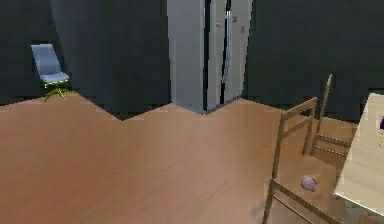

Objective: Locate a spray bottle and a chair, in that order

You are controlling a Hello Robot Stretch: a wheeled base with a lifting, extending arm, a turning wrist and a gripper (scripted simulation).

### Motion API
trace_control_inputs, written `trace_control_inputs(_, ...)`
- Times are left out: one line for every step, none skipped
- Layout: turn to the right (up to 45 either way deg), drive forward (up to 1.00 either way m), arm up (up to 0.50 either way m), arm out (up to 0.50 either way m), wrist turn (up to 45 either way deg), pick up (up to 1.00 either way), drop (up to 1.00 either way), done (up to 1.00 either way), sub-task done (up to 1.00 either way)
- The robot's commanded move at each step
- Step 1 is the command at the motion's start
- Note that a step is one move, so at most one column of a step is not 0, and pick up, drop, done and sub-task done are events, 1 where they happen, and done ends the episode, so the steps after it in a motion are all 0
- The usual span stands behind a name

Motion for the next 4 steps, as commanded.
trace_control_inputs(45.0, 0.0, 0.0, 0.0, 0.0, 0.0, 0.0, 0.0, 0.0)
trace_control_inputs(45.0, 0.0, 0.0, 0.0, 0.0, 0.0, 0.0, 0.0, 0.0)
trace_control_inputs(45.0, 0.0, 0.0, 0.0, 0.0, 0.0, 0.0, 0.0, 0.0)
trace_control_inputs(42.0, 0.0, 0.0, 0.0, 0.0, 0.0, 0.0, 0.0, 0.0)
